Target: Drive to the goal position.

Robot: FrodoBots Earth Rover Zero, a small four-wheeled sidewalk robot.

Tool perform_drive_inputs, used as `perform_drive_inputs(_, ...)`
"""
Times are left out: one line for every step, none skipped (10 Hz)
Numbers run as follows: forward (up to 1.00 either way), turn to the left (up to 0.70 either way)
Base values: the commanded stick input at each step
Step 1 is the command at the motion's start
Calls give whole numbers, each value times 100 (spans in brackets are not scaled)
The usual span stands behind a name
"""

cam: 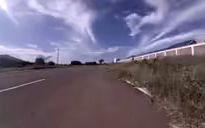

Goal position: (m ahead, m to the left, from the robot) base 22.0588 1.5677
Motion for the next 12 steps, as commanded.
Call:
perform_drive_inputs(85, 0)
perform_drive_inputs(85, 0)
perform_drive_inputs(85, 34)
perform_drive_inputs(85, 34)
perform_drive_inputs(85, 24)
perform_drive_inputs(85, 7)
perform_drive_inputs(85, 0)
perform_drive_inputs(85, 0)
perform_drive_inputs(85, 0)
perform_drive_inputs(85, 0)
perform_drive_inputs(85, 0)
perform_drive_inputs(85, 0)
